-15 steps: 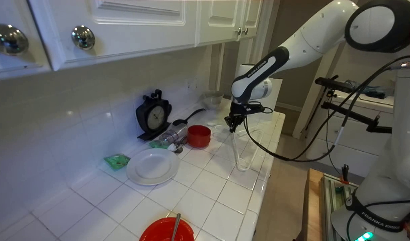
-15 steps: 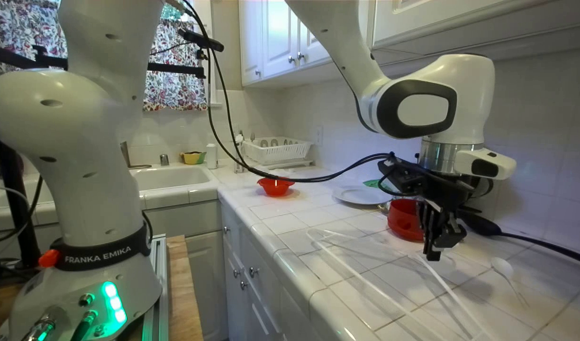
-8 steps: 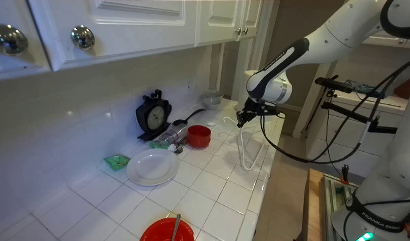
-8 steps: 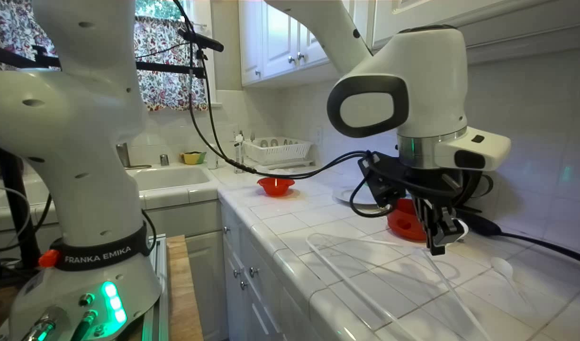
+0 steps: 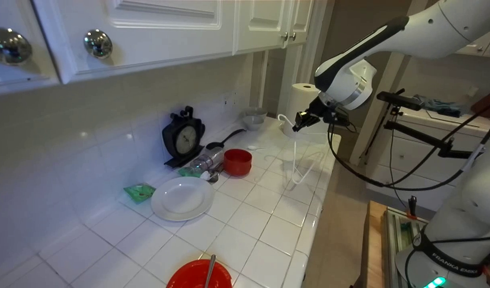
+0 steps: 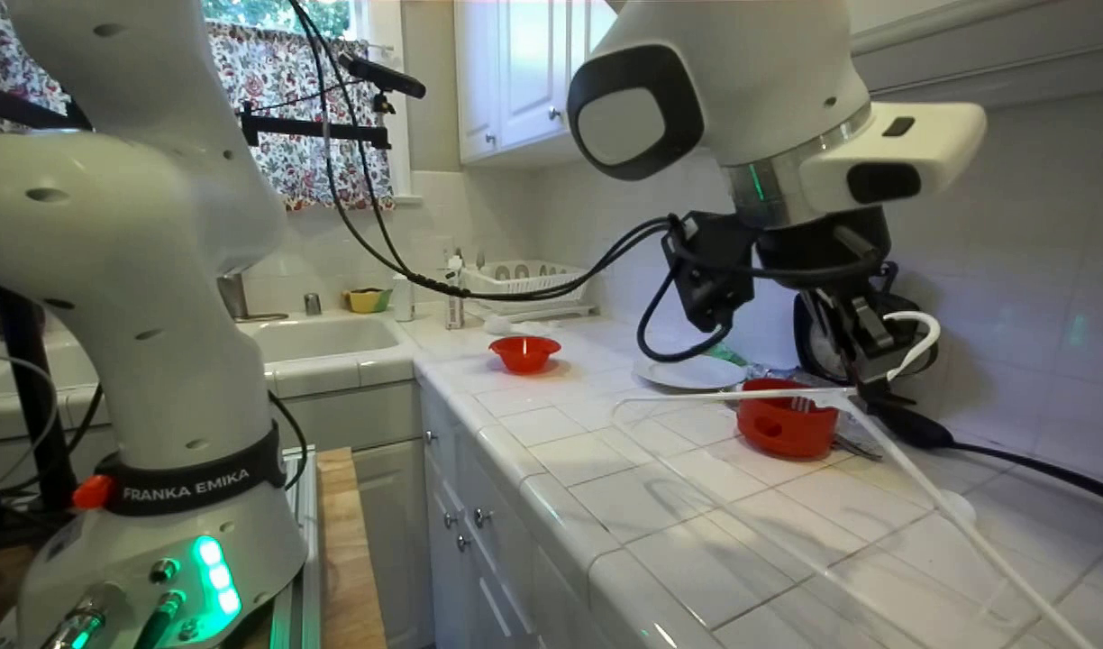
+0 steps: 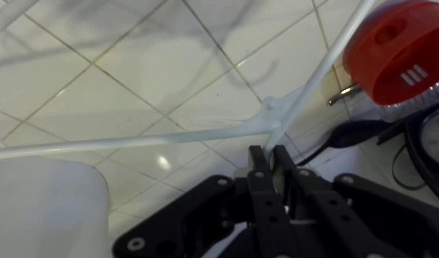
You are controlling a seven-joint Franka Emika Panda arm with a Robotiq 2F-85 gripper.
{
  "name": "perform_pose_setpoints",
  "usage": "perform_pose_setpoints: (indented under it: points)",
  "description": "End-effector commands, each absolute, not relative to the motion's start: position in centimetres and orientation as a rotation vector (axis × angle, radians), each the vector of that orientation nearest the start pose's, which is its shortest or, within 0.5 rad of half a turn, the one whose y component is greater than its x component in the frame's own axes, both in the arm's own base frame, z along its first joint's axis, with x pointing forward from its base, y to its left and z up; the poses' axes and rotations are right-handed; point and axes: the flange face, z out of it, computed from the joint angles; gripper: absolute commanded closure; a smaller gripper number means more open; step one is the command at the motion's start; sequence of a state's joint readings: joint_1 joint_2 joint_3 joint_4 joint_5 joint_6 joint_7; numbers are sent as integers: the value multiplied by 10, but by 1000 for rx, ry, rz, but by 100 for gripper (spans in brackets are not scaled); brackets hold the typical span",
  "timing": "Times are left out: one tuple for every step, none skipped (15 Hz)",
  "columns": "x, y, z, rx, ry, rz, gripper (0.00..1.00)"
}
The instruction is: Pick up the hang wire and hang it on the cabinet door
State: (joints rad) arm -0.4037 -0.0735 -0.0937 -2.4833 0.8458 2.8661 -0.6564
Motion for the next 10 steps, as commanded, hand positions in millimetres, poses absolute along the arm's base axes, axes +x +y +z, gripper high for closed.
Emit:
perform_pose_setpoints:
  points:
    - [399, -272, 395, -2721, 879, -1013, 94]
    - [399, -274, 404, -2715, 880, -1046, 94]
    - [399, -278, 415, -2707, 881, -1077, 94]
    - [398, -280, 424, -2700, 883, -1099, 94]
    - [398, -282, 432, -2691, 879, -1117, 94]
    - [396, -284, 441, -2681, 877, -1132, 94]
    - [395, -286, 451, -2671, 871, -1157, 94]
    - [393, -289, 460, -2663, 870, -1184, 94]
    - [391, -292, 469, -2654, 873, -1214, 94]
    - [389, -297, 481, -2642, 871, -1250, 94]
